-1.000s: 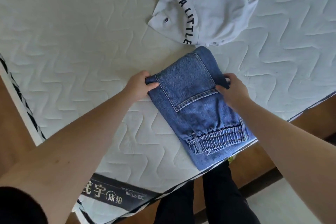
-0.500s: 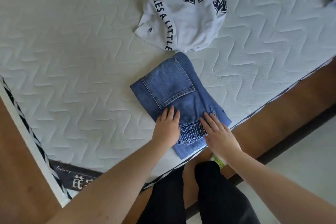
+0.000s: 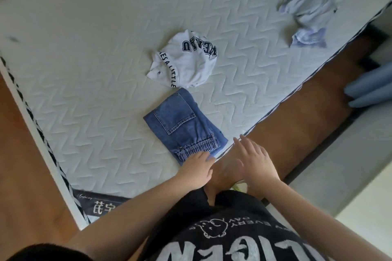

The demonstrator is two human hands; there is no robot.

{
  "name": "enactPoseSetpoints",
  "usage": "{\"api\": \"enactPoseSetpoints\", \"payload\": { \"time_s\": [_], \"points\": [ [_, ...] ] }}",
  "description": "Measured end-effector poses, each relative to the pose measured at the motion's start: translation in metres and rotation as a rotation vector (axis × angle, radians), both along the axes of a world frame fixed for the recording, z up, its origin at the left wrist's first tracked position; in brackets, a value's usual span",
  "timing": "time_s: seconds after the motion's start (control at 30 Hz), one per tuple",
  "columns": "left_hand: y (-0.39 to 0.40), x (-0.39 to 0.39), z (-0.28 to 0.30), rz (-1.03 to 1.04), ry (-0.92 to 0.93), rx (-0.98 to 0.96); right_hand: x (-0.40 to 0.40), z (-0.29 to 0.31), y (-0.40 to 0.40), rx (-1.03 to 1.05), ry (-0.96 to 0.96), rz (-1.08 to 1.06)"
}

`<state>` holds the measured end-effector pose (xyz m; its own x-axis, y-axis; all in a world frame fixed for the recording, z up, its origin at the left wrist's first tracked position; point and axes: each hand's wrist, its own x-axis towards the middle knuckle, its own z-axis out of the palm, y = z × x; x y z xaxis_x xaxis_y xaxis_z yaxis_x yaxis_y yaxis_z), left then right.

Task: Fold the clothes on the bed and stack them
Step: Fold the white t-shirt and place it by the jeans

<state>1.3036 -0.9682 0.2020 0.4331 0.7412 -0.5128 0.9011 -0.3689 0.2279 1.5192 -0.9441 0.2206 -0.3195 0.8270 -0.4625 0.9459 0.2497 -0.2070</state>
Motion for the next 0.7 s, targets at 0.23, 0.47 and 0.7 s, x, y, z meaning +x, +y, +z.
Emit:
{"api": "enactPoseSetpoints", "payload": {
  "time_s": [0.23,0.47,0.7],
  "points": [
    [0.025,0.045,0.064,-0.007,-0.039,0.296,0.057,0.054,0.013,0.122,-0.009,-0.056],
    [0.072,0.068,0.099,0.082,-0.032,0.352,0.079,0.087,0.048,0.162,0.010,-0.095],
    [0.115,0.042,0.091,0.214,-0.021,0.335,0.050,0.091,0.114,0.148,0.026,0.042]
  ]
}}
